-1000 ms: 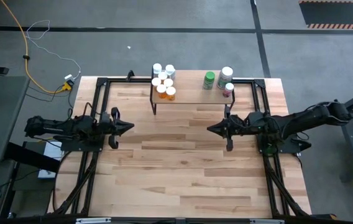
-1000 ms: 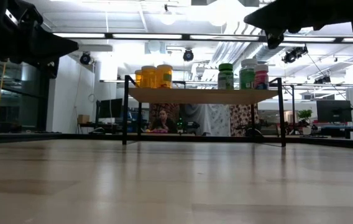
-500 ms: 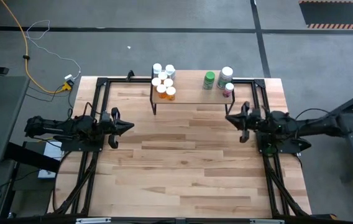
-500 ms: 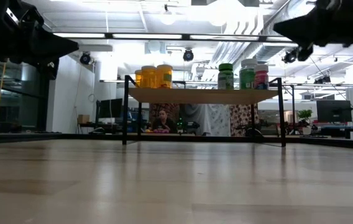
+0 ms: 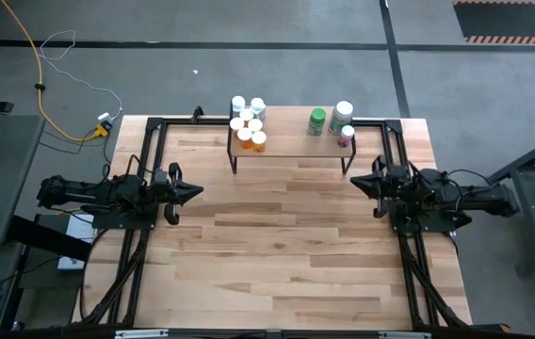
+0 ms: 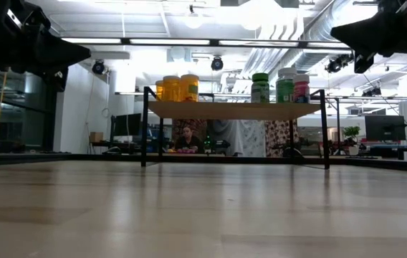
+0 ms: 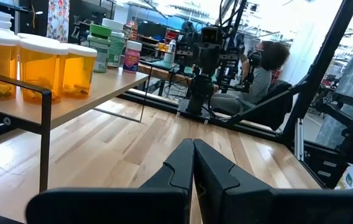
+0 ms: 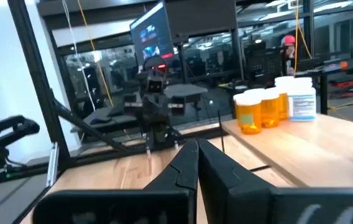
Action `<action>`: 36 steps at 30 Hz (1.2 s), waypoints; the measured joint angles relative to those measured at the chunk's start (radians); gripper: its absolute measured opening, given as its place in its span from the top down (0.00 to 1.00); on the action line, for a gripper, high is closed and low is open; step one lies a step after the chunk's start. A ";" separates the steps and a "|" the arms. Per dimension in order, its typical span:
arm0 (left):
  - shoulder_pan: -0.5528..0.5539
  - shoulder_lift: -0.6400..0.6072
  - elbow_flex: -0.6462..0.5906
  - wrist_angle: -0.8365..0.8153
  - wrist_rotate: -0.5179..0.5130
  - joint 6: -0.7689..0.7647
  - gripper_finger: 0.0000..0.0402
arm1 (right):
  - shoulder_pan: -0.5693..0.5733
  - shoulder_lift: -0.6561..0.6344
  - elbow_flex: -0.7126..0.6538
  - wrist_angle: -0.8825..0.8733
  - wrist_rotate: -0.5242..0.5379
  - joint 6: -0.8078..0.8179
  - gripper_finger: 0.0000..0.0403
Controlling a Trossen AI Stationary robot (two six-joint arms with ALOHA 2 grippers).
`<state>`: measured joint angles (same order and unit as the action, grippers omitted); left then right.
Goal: Pick and place medicine bottles onto shelf by color
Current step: Return to Home Position
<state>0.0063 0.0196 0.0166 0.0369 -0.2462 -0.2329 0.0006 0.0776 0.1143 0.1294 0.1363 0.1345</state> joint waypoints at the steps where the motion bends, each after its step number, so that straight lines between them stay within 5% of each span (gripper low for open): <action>1: 0.000 0.000 0.000 0.000 0.000 0.000 1.00 | 0.000 0.000 0.000 -0.007 0.000 0.000 1.00; 36: 0.000 0.000 0.000 0.004 0.000 0.000 1.00 | -0.028 -0.073 -0.103 -0.096 -0.006 -0.010 1.00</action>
<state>0.0063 0.0196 0.0166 0.0410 -0.2460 -0.2329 -0.0277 0.0044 0.0117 0.0331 0.1305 0.1241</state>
